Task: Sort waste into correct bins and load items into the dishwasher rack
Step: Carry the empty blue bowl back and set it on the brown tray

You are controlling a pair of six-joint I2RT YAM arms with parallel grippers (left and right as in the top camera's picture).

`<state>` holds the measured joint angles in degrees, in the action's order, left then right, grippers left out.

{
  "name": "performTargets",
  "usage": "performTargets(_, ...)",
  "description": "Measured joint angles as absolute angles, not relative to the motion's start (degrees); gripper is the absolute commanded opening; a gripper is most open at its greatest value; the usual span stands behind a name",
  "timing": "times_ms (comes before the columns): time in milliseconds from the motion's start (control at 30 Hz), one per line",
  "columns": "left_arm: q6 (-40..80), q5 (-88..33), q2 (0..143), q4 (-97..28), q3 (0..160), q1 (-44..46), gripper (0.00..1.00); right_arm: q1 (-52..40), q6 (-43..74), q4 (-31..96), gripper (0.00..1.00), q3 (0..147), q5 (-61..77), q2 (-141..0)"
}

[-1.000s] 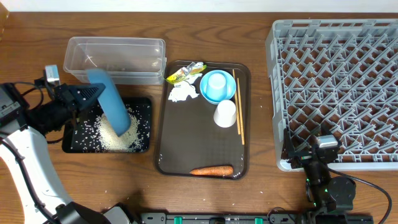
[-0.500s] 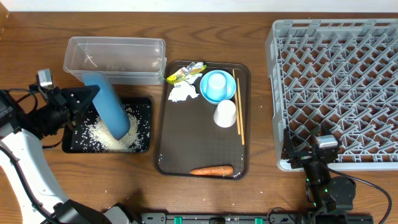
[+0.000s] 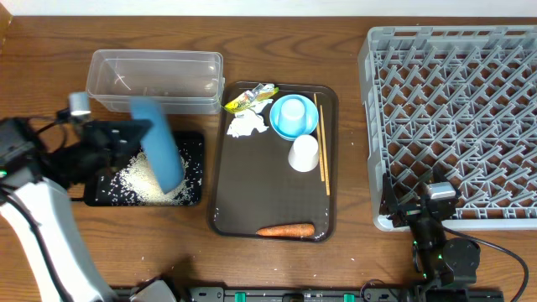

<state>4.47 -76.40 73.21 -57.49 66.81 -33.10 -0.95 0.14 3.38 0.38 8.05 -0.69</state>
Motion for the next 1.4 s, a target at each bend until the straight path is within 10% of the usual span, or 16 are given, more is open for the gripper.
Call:
performTargets(767, 24.1, -17.8, 74.8, -45.7, 66.9, 32.0, 0.06, -1.0, 0.1, 3.4, 0.99, 0.4, 8.1, -0.7)
performTargets(1400, 27.0, -11.6, 94.0, -39.7, 66.9, 37.7, 0.16, -1.0, 0.1, 3.4, 0.99, 0.4, 8.1, -0.7)
